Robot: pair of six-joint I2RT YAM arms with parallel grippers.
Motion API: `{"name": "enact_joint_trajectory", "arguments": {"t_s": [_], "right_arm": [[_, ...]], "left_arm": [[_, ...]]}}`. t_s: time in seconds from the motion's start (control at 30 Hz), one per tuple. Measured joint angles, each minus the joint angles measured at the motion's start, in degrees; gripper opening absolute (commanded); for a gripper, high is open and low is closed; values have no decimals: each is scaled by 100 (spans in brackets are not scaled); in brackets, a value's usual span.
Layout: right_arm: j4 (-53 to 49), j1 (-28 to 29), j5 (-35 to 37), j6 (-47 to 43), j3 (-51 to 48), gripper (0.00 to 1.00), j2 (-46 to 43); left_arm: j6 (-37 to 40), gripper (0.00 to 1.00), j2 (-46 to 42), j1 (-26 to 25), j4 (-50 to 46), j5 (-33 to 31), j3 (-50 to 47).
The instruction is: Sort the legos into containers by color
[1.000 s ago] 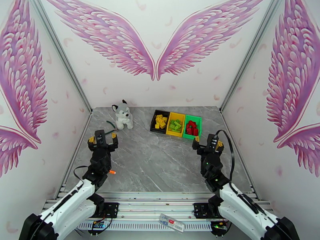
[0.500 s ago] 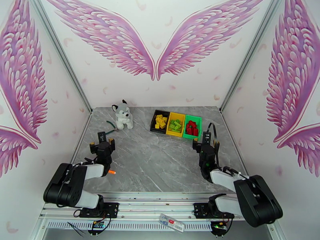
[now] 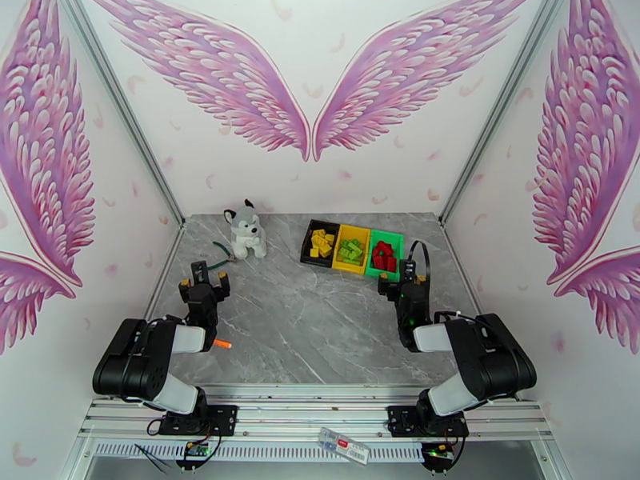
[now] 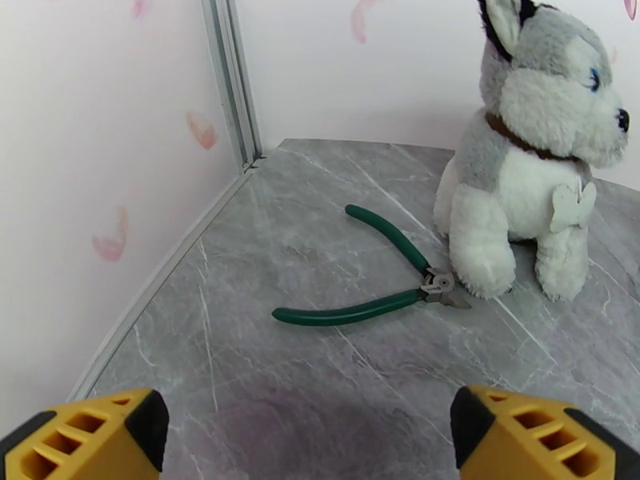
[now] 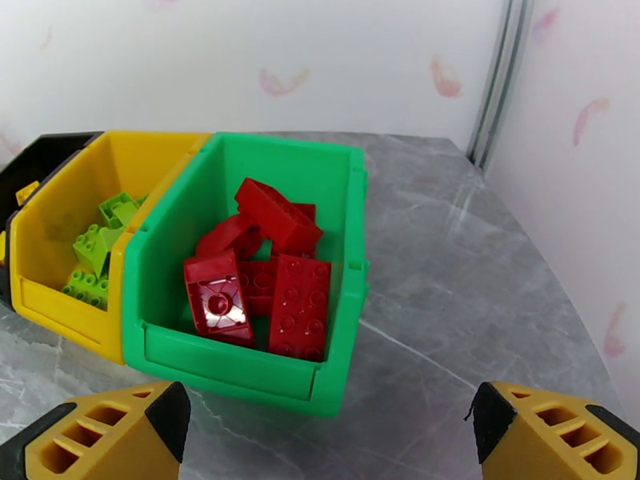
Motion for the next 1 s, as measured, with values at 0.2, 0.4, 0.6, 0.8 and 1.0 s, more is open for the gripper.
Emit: {"name": "enact_joint_trajectory", "arguments": {"t_s": [0.2,0.4,0.6,0.8,1.0], "right_arm": [[0,-2,-24,2,0,99,0],[0,-4,-31,4,0,99,0],[0,-4,-61,2,0,99,0],[-11,-9,-94,4,0,99,0],[-192,-197,-796,-24,90,99,0]], "left_arm": [[-37,99,0,35,0,70,0],[-42,99,0,35,-2,111,2],[-42,99,0,35,0,153,0],[-42,99,0,33,-2,155,0],[-42,99,0,35,0,155,2]]}}
